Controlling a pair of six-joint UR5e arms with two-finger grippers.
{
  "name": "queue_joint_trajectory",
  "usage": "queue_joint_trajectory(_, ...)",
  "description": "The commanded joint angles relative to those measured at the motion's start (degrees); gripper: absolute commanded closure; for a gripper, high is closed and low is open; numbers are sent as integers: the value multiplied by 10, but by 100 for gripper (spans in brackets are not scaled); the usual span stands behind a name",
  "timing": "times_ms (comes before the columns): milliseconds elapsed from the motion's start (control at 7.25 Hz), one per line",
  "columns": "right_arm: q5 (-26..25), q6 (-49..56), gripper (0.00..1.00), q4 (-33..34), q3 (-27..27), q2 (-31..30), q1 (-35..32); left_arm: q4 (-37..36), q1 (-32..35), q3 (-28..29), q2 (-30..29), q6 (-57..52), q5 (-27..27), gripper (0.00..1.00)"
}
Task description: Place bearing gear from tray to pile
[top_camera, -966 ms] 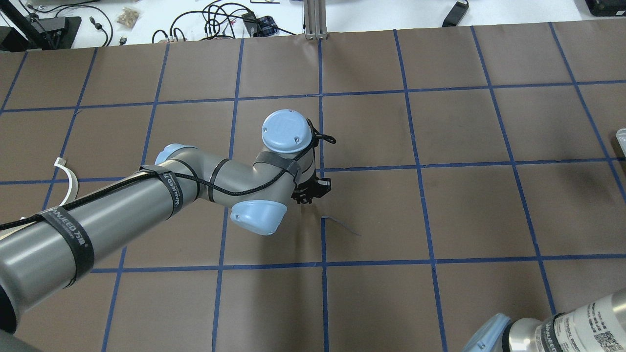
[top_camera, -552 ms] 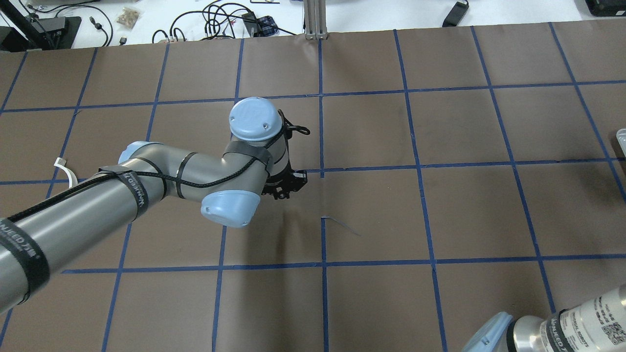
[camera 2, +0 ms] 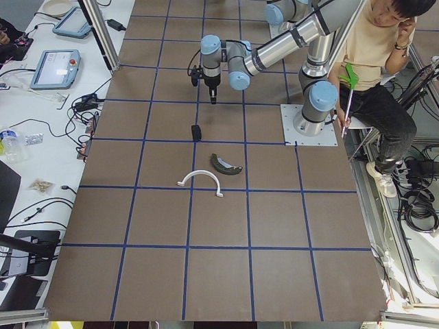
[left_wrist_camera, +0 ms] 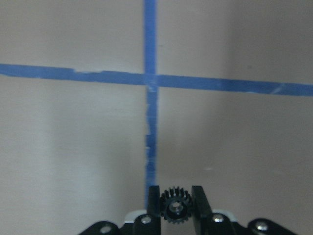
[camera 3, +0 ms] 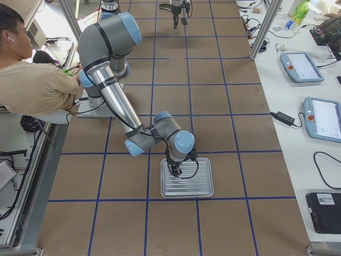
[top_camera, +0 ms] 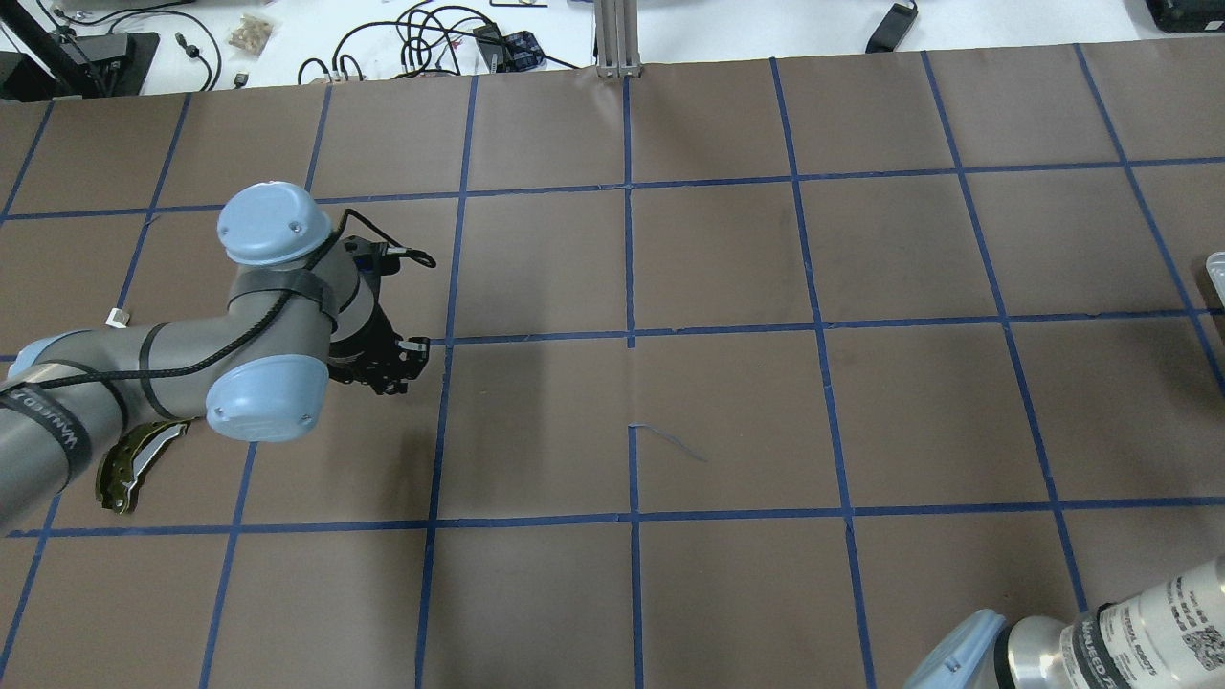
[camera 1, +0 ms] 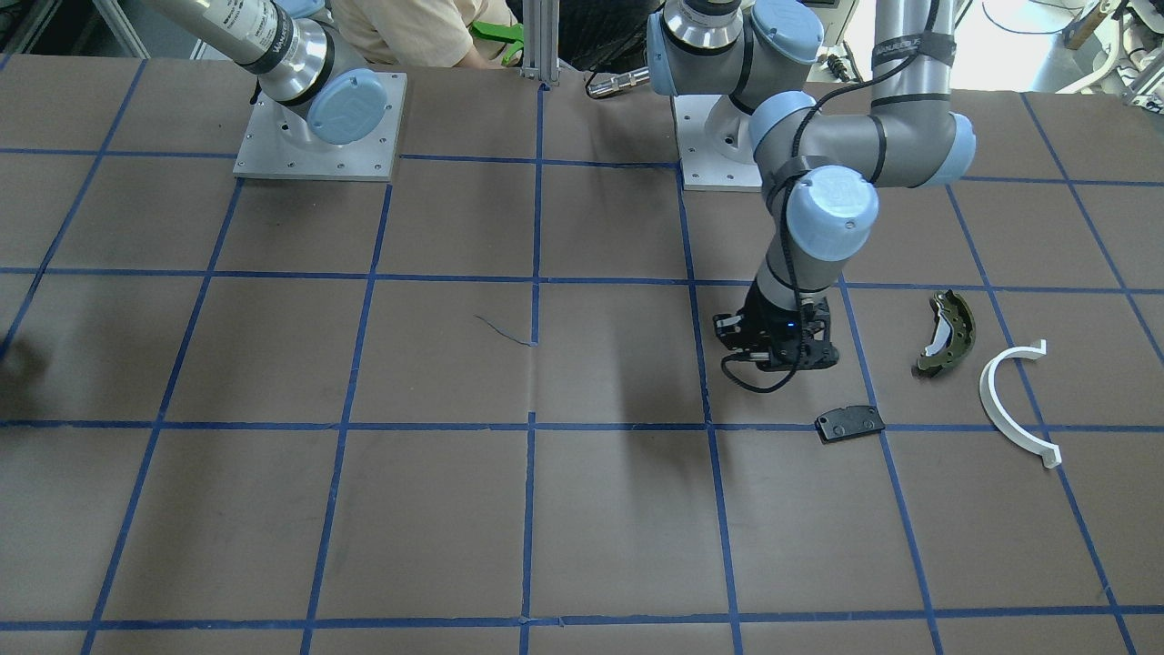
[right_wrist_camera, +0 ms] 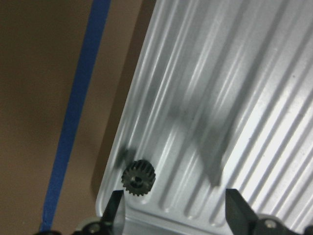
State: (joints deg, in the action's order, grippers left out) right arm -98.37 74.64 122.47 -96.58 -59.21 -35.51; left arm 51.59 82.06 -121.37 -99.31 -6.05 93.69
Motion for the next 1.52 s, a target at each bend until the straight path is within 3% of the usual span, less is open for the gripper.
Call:
queue_joint_trajectory(0,-3,-1,26,-2,-1,1,0,-3,-138,-26,1,-160,11,100)
queue_joint_trajectory(276,1,-4,26,-2,-2,1,0,-12,-172,-22,-5,-229,17,100)
queue_joint_trajectory(690,3,-5,26,2,2,17,0,-12,-172,-26,-20,-223,12,100)
queue_joint_trajectory(828,-3,-5,50,1,3,16,0,-12,-172,-23,-25,-223,13,97)
queue_joint_trajectory(966,-4,-5,76,1,3,13,0,-12,-172,-25,-29,-223,11,4)
queue_joint_trajectory(1103,-12,-4,95,-1,4,12,0,-11,-172,-24,-31,-230,14,0)
queue_joint_trajectory(1379,-31,-4,100,-3,4,8,0,-9,-167,-12,-25,-228,14,0)
